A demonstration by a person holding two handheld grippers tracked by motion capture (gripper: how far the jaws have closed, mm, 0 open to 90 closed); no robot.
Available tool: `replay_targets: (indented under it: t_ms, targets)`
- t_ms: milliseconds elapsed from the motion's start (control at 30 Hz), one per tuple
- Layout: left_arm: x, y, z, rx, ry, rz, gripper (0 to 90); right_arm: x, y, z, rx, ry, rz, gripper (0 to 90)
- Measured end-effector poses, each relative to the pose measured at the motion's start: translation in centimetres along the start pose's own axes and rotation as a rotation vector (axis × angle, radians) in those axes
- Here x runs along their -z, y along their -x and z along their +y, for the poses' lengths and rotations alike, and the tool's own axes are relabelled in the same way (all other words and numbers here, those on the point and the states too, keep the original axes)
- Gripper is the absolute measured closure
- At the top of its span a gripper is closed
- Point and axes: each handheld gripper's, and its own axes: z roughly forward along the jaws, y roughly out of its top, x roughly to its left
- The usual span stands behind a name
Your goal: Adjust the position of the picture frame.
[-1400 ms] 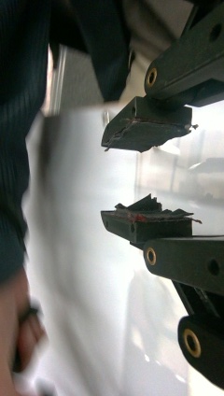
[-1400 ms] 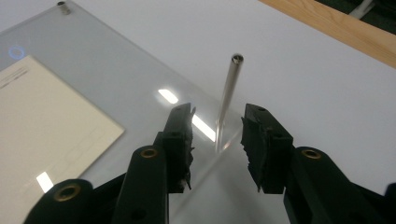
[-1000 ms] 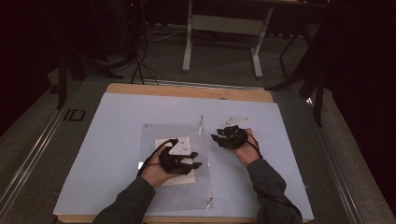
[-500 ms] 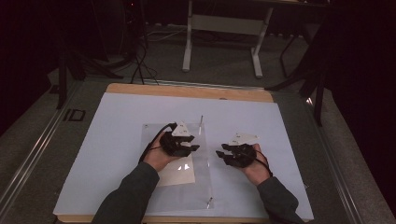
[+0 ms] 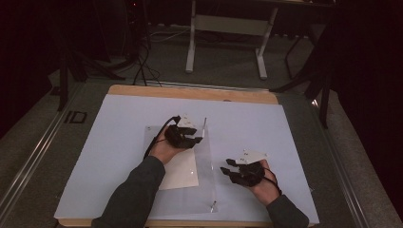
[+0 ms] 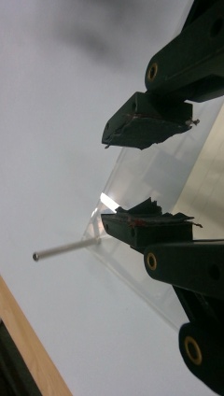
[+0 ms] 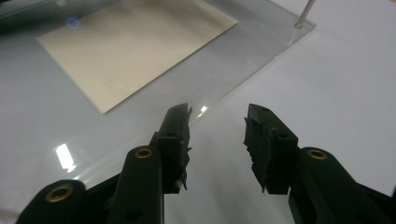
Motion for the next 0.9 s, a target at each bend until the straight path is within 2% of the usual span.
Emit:
replay_targets:
  t_ms: [233, 267, 333, 433, 500, 567, 700, 833, 867, 900]
  targets:
    - [-1.5, -1.1, 0.5, 0.012, -0.021, 0.017, 55.6, 0.5, -1.1, -1.4, -0.006, 0.007, 0.016, 59.1]
    - [-2.3, -1.6, 0.7, 0.018, -0.027, 0.037, 55.4, 0.7, -1.4, -2.1, -0.009, 0.001, 0.026, 59.1]
    - [-2.8, -2.1, 0.8, 0.035, -0.026, 0.045, 55.3, 0.9, -1.7, -2.6, -0.005, -0.002, 0.036, 59.1]
    - [-3.3, -2.4, 0.8, 0.048, -0.022, 0.047, 55.6, 1.3, -1.9, -2.9, -0.002, 0.002, 0.047, 59.1]
    - [-4.1, -2.7, 0.9, 0.048, -0.036, 0.050, 55.9, 1.7, -2.3, -3.3, -0.002, 0.009, 0.071, 59.1]
    - [-4.7, -2.7, 0.9, 0.042, -0.039, 0.062, 56.5, 2.1, -2.7, -3.7, 0.010, 0.010, 0.085, 59.1]
    - [-6.3, -3.0, 1.3, 0.059, -0.052, 0.080, 59.3, 2.7, -3.7, -4.4, 0.039, 0.017, 0.129, 58.9]
    - [-6.9, -3.0, 1.6, 0.057, -0.050, 0.083, 60.5, 2.9, -4.2, -4.7, 0.056, 0.020, 0.166, 58.2]
    - [-7.5, -3.1, 1.8, 0.059, -0.066, 0.085, 61.2, 2.8, -4.6, -4.8, 0.090, 0.017, 0.184, 58.2]
    - [-7.5, -3.1, 1.8, 0.059, -0.066, 0.085, 62.4, 2.8, -4.6, -4.8, 0.090, 0.017, 0.184, 58.2]
